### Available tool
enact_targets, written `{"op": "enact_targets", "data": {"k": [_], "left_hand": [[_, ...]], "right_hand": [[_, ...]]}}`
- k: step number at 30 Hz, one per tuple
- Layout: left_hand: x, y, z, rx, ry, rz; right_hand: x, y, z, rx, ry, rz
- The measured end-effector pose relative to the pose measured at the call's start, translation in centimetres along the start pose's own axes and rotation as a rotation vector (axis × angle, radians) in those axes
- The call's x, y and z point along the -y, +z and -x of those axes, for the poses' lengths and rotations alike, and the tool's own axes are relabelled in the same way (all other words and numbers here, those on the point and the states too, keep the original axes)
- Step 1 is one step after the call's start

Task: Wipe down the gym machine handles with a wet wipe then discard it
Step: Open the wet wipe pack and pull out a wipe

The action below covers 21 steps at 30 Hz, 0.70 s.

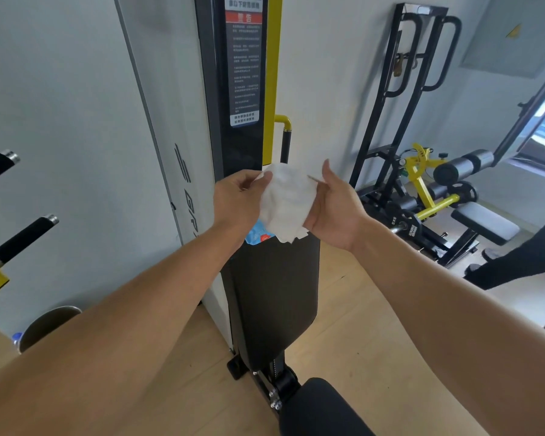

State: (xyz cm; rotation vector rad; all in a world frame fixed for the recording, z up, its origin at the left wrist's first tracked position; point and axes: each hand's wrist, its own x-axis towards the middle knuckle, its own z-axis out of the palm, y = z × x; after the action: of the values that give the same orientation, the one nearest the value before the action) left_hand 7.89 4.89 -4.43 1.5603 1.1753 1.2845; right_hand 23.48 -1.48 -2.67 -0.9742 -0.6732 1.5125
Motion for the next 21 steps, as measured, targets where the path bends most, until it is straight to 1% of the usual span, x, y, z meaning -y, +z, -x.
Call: {"op": "enact_targets", "data": {"k": [1, 4, 7, 10, 12, 14, 16, 19, 21], "left_hand": [[-0.1, 0.1, 0.1, -0.013, 0.04, -0.026], [-0.2, 0.3, 0.3, -0.039, 0.179, -0.1], [0.1, 0.5, 0.5, -0.022, 0.281, -0.166], [0.3, 0.5, 0.7, 0.016, 0.339, -0.203], [0.4, 0.5, 0.7, 0.017, 0.349, -0.197], [0.5, 0.5, 0.5, -0.019, 0.305, -0.187], [0.7, 0.3, 0.1, -0.093, 0.197, -0.179], [1.3, -0.6, -1.1, -0.189, 0.034, -0.176], [1.7, -1.3, -1.7, -0.214, -0.011, -0.171]], "right_hand": [[-0.1, 0.1, -0.1, -0.013, -0.007, 0.019], [-1.0, 0.3, -0.5, 0.004, -0.024, 0.197], [-1.5, 0.4, -0.4, 0.043, -0.014, 0.223], [-1.9, 0.6, -0.4, -0.052, -0.066, 0.343], [-2.0, 0.6, -0.3, -0.12, -0.101, 0.372], [-1.9, 0.5, -0.1, -0.162, -0.13, 0.312], [-1.6, 0.2, 0.0, -0.221, -0.165, 0.197], [-0.6, -1.3, -0.5, -0.403, -0.235, -0.077], [0.1, -2.7, -0.6, -0.54, -0.293, -0.197]]}}
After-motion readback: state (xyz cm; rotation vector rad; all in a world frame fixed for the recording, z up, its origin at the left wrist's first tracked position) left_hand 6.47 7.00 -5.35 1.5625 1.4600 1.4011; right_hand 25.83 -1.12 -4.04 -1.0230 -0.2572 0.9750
